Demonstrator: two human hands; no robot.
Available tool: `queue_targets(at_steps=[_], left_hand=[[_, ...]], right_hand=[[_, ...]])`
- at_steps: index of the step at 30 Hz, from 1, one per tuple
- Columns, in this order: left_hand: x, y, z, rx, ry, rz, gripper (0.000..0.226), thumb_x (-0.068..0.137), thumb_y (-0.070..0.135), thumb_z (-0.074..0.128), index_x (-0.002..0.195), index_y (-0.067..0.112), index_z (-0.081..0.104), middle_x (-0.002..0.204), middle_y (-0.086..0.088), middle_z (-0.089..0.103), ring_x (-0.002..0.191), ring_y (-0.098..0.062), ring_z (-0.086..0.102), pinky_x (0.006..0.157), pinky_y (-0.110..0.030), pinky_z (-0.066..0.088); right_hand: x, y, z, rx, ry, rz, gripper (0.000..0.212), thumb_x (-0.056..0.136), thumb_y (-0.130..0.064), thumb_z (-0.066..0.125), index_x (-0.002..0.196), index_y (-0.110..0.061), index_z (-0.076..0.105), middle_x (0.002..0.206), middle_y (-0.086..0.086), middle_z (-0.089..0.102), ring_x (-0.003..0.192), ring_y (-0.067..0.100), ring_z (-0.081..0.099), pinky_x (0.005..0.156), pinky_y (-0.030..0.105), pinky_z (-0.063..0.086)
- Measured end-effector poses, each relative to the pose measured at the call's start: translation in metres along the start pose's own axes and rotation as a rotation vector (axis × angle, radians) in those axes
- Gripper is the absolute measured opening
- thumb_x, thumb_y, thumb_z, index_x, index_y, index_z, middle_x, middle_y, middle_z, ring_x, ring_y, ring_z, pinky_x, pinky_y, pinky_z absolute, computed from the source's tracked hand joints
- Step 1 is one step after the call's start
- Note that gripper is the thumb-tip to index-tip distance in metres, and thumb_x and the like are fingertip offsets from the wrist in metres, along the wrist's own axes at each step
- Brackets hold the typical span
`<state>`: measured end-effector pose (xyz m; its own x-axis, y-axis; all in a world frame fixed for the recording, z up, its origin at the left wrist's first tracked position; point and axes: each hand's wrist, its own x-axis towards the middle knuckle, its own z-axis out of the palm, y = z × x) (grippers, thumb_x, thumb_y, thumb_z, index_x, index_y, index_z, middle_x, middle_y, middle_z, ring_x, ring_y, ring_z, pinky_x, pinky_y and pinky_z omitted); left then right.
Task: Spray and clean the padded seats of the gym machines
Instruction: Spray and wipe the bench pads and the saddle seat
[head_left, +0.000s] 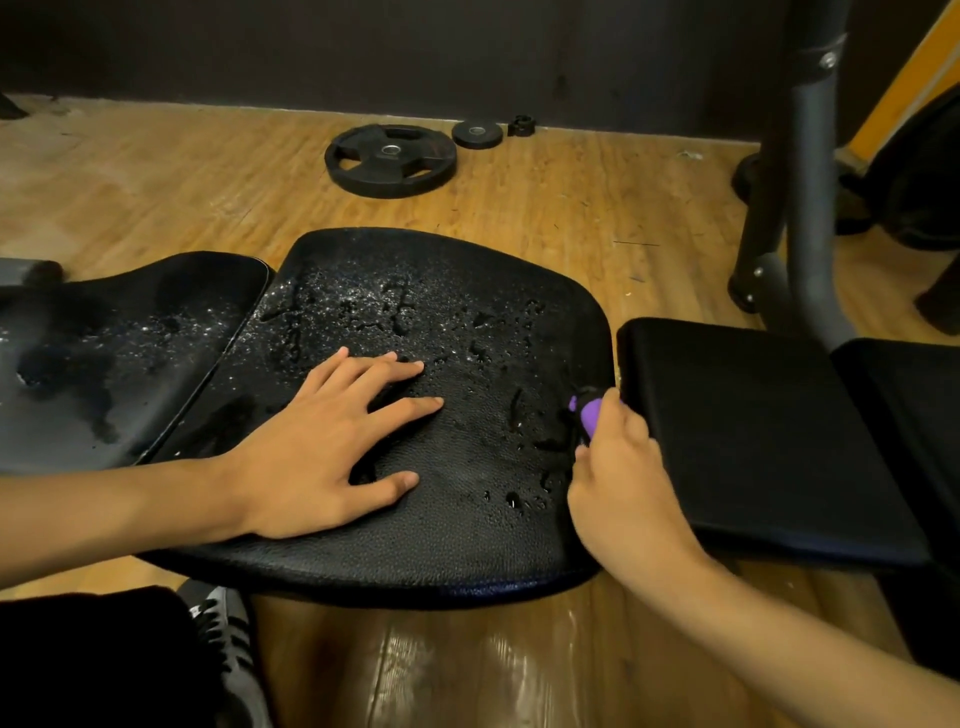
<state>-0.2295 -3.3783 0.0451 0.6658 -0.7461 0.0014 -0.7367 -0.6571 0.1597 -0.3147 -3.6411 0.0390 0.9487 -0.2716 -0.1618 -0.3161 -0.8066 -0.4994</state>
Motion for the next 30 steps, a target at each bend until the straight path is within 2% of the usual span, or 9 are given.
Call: queue_targets(at_steps=[3, 8, 13, 16, 19, 23, 26, 28, 30], left_hand=[[0.0, 0.0, 0.001, 0.01, -0.003, 0.002, 0.072, 0.092, 0.073, 0.036, 0.155, 0.039, 0.035, 0.164, 0.004, 0.024, 0.155, -0.018, 0.013, 0.127, -0.053, 0.006], [0.001, 0.0, 0.001, 0.008, -0.006, 0.004, 0.072, 0.092, 0.072, 0.036, 0.155, 0.038, 0.036, 0.164, 0.004, 0.024, 0.155, -0.019, 0.013, 0.126, -0.056, 0.008], [0.001, 0.001, 0.002, 0.006, -0.008, -0.003, 0.071, 0.09, 0.07, 0.041, 0.154, 0.039, 0.037, 0.163, 0.004, 0.025, 0.155, -0.019, 0.015, 0.126, -0.056, 0.009], [0.003, 0.002, 0.0, 0.002, -0.008, -0.011, 0.071, 0.09, 0.069, 0.043, 0.153, 0.038, 0.038, 0.162, 0.004, 0.026, 0.155, -0.019, 0.016, 0.126, -0.056, 0.008], [0.003, 0.003, -0.001, 0.001, -0.01, -0.017, 0.07, 0.09, 0.068, 0.044, 0.153, 0.037, 0.039, 0.162, 0.004, 0.026, 0.155, -0.019, 0.016, 0.126, -0.056, 0.008], [0.002, 0.003, -0.001, -0.003, -0.012, -0.021, 0.07, 0.09, 0.068, 0.044, 0.153, 0.037, 0.039, 0.162, 0.004, 0.026, 0.155, -0.019, 0.016, 0.126, -0.055, 0.007], [0.002, 0.003, -0.001, -0.004, -0.01, -0.017, 0.07, 0.09, 0.068, 0.044, 0.153, 0.037, 0.039, 0.162, 0.004, 0.027, 0.155, -0.019, 0.016, 0.126, -0.055, 0.007], [0.002, 0.001, 0.0, -0.001, -0.012, -0.013, 0.07, 0.091, 0.068, 0.042, 0.153, 0.037, 0.038, 0.162, 0.004, 0.026, 0.155, -0.018, 0.015, 0.126, -0.054, 0.007], [0.002, 0.001, 0.0, 0.004, -0.013, -0.012, 0.07, 0.091, 0.069, 0.041, 0.153, 0.038, 0.038, 0.162, 0.004, 0.026, 0.155, -0.018, 0.015, 0.126, -0.055, 0.008]], right_hand=[[-0.025, 0.008, 0.003, -0.005, -0.045, -0.064, 0.067, 0.105, -0.015, 0.036, 0.158, -0.008, -0.003, 0.166, 0.006, 0.002, 0.151, 0.022, 0.008, 0.12, 0.025, 0.011], [0.003, 0.01, 0.007, 0.026, 0.025, -0.081, 0.062, 0.104, -0.009, 0.039, 0.158, -0.003, 0.009, 0.165, 0.012, 0.01, 0.152, 0.024, 0.01, 0.121, 0.028, 0.012], [0.074, 0.005, -0.002, 0.069, 0.081, -0.033, 0.058, 0.102, -0.008, 0.041, 0.156, -0.001, 0.019, 0.159, 0.019, 0.025, 0.142, 0.037, 0.032, 0.114, 0.042, 0.031], [0.108, -0.004, -0.012, 0.069, 0.071, 0.031, 0.047, 0.101, -0.008, 0.043, 0.147, -0.002, 0.033, 0.144, 0.02, 0.04, 0.126, 0.038, 0.045, 0.101, 0.045, 0.041], [0.132, -0.012, -0.021, 0.134, 0.076, 0.09, 0.038, 0.101, -0.008, 0.043, 0.14, -0.007, 0.041, 0.128, 0.017, 0.051, 0.108, 0.031, 0.052, 0.084, 0.041, 0.045], [0.14, -0.015, -0.026, 0.176, 0.089, 0.098, 0.041, 0.101, -0.008, 0.043, 0.142, -0.008, 0.04, 0.134, 0.016, 0.049, 0.117, 0.031, 0.052, 0.091, 0.041, 0.047], [0.122, -0.014, -0.026, 0.073, 0.036, 0.063, 0.041, 0.103, -0.013, 0.043, 0.143, -0.006, 0.036, 0.135, 0.02, 0.046, 0.117, 0.034, 0.051, 0.087, 0.04, 0.044], [0.099, -0.016, -0.024, -0.025, -0.068, 0.072, 0.054, 0.103, -0.018, 0.043, 0.152, -0.006, 0.022, 0.146, 0.022, 0.037, 0.127, 0.037, 0.044, 0.098, 0.044, 0.042], [0.067, -0.015, -0.019, -0.107, -0.152, 0.06, 0.069, 0.104, -0.021, 0.041, 0.158, -0.007, 0.0, 0.157, 0.023, 0.019, 0.138, 0.04, 0.03, 0.112, 0.046, 0.032]])
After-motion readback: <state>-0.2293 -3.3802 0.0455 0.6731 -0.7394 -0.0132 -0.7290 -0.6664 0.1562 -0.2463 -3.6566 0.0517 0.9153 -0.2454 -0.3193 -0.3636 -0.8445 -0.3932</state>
